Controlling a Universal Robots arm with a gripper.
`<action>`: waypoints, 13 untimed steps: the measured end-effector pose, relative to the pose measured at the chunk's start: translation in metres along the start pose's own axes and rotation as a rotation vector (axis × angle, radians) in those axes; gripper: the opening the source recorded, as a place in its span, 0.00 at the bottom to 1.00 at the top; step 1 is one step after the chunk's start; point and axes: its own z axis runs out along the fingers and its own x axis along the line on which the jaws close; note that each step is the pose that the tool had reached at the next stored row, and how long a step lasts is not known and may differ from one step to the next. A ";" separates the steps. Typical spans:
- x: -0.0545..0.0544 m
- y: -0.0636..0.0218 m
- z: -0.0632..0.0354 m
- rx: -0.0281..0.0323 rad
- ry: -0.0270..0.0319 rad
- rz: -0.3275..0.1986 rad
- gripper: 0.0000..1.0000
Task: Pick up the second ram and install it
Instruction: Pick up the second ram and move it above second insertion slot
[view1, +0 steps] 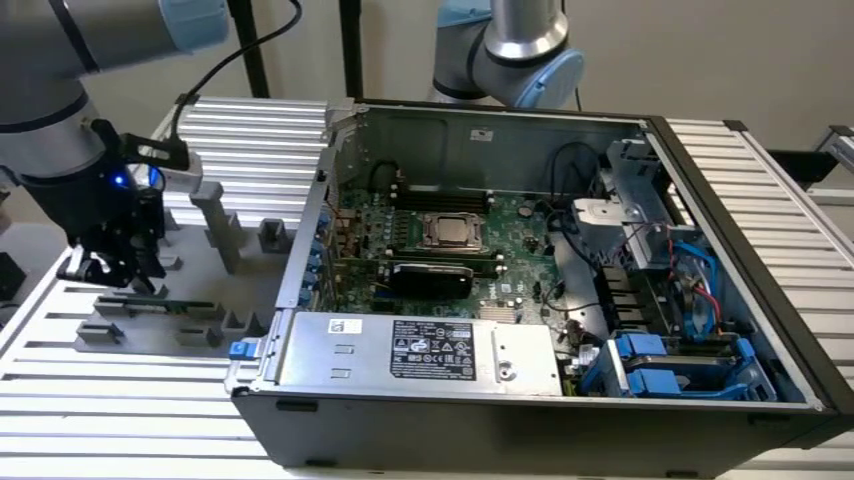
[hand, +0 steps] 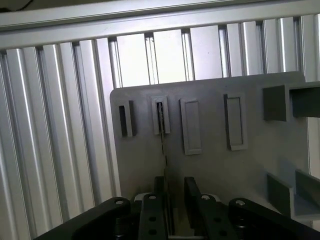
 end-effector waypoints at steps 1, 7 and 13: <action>0.000 0.0000 0.0009 0.0000 0.0000 0.000 1.00; 0.000 0.0002 0.0109 -0.0002 0.0002 0.000 1.00; 0.000 0.0004 0.0161 -0.0024 0.0006 0.000 1.00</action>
